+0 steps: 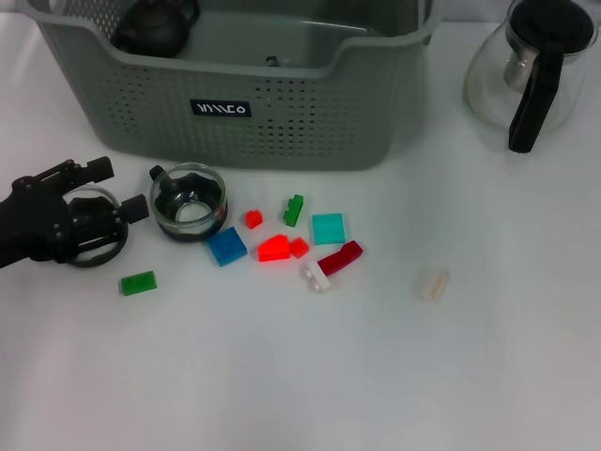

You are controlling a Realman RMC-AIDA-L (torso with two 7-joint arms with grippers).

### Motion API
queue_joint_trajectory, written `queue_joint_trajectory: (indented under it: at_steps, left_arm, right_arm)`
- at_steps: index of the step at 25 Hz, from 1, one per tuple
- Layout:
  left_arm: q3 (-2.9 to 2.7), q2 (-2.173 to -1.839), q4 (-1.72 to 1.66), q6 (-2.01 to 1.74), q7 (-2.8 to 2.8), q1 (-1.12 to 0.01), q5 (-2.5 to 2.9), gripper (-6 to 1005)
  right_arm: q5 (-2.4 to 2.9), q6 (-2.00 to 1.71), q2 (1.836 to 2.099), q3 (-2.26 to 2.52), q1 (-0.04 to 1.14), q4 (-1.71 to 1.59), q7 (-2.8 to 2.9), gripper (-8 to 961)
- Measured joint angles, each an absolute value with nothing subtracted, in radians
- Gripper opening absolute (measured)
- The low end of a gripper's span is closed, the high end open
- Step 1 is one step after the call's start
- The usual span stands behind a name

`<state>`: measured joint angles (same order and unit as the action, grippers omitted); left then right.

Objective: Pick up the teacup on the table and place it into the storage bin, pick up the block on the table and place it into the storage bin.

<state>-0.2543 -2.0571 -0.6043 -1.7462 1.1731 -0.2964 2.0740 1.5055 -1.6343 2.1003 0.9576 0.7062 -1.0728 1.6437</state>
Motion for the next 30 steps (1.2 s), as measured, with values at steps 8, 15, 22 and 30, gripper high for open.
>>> queue_joint_trajectory:
  at_steps: [8,15,22,30]
  left_arm:
    - [-0.250,-2.058,-0.603,-1.749,1.174,-0.291,2.072,839]
    - [-0.250,-2.059,-0.591,-1.747,1.174,-0.292,2.073,840]
    - [-0.250,-2.060,-0.589,-1.745,1.173,-0.299,2.073,839]
    - [-0.252,-2.060,-0.577,-1.731,1.173,-0.305,2.074,840]
  right_arm:
    - [1.706,-1.229,2.079,1.073,0.833,-1.118,1.956,57]
    - [2.246,-1.123,2.097,1.123,1.116,-1.036,2.232,56]
    - [2.408,-0.887,2.100,1.207,1.291,-0.696,2.324,56]
    - [2.407,-0.681,2.107,1.289,1.351,-0.459,2.324,56]
